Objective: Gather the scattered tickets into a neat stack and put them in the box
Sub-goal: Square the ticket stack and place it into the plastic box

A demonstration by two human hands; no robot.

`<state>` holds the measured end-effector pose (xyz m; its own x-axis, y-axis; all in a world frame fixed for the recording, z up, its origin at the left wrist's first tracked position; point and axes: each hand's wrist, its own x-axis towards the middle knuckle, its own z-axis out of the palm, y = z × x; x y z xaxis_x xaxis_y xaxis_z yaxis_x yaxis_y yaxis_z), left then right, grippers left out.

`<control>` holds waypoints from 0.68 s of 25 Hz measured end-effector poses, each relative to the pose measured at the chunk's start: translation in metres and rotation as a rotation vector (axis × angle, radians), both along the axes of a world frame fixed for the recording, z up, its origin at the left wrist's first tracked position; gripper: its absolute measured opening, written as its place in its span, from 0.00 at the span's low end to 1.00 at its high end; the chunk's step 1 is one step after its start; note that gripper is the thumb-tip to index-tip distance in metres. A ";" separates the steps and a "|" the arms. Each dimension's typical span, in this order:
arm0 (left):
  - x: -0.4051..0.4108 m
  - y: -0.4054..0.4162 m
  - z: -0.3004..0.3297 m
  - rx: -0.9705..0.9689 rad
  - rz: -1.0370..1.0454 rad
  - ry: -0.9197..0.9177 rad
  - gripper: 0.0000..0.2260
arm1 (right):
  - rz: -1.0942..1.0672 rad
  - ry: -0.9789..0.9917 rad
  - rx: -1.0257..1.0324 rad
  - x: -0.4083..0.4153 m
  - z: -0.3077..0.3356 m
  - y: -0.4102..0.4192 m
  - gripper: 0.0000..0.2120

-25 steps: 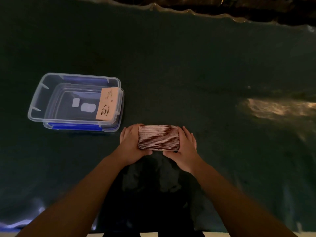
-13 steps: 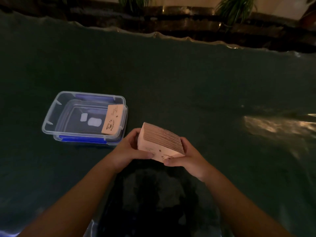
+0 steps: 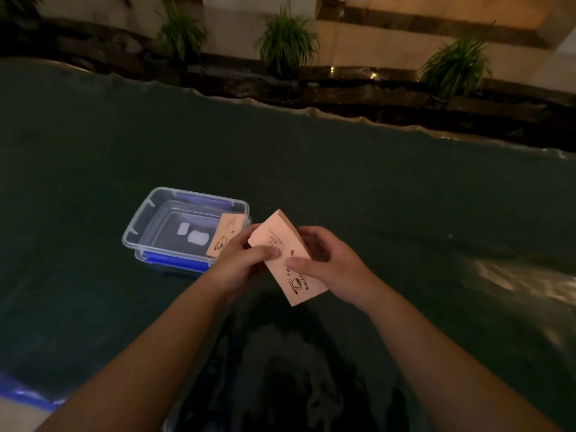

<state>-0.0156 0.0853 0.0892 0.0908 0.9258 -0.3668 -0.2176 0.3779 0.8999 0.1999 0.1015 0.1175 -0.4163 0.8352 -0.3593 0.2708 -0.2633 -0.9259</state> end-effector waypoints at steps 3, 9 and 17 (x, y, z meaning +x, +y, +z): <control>-0.009 -0.001 0.005 -0.017 0.072 -0.042 0.20 | -0.085 0.036 0.007 -0.023 0.005 0.004 0.24; -0.070 0.006 0.010 -0.067 -0.061 -0.085 0.30 | -0.339 0.189 -0.183 -0.098 -0.002 0.001 0.21; -0.189 0.047 0.003 -0.156 -0.060 -0.046 0.19 | -0.420 0.114 -0.278 -0.222 0.000 0.025 0.21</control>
